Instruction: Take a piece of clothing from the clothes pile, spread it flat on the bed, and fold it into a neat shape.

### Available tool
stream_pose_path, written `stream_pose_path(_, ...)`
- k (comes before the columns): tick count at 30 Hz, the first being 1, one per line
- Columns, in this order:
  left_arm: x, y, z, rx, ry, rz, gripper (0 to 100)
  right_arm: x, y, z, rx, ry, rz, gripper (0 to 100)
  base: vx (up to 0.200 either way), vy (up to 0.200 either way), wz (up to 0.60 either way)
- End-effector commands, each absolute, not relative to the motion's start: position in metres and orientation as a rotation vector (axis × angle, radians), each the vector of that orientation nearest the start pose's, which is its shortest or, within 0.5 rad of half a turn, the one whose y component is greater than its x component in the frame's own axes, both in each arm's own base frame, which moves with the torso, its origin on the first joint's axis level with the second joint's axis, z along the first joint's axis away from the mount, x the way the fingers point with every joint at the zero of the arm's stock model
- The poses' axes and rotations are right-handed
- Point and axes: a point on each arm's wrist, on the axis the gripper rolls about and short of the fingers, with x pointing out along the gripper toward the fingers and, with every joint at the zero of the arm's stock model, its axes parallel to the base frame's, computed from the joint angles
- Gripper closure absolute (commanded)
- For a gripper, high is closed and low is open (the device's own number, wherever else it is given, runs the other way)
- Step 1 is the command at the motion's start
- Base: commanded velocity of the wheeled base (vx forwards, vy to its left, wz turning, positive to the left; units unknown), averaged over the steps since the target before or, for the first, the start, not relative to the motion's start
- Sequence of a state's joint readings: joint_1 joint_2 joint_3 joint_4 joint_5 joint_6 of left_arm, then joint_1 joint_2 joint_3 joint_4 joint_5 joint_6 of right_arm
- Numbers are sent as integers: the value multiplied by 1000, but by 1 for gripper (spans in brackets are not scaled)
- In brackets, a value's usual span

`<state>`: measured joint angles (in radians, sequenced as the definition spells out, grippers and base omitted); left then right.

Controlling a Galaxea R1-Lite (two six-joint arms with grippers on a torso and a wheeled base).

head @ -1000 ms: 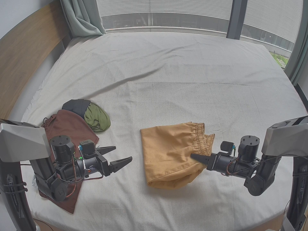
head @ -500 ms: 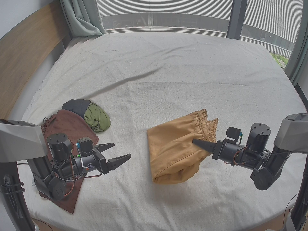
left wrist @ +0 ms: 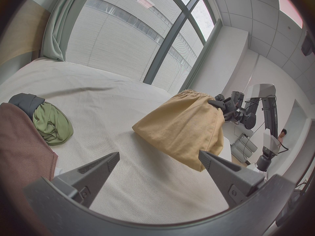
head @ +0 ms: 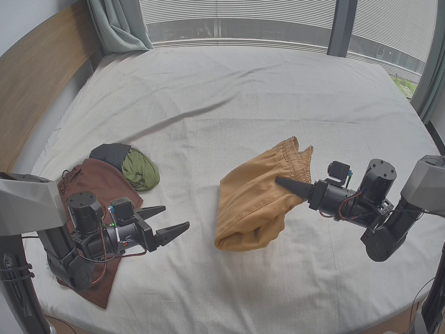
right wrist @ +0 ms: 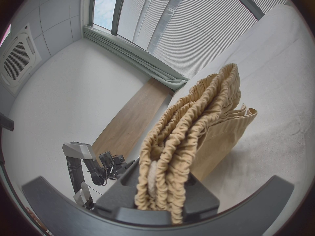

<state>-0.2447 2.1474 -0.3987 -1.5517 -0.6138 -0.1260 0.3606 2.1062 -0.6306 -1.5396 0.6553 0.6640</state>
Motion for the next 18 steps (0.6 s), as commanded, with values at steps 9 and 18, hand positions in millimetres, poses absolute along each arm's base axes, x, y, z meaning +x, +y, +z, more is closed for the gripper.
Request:
stream_pose_path(9,290,-87,48,-154,250,-846,0,346,143,127,634,159,1064,100,0,0,0)
stream_pose_path(18,291,-87,50,-160,246,-855,0,378,151,125,686,128,1083,100,0,0,0)
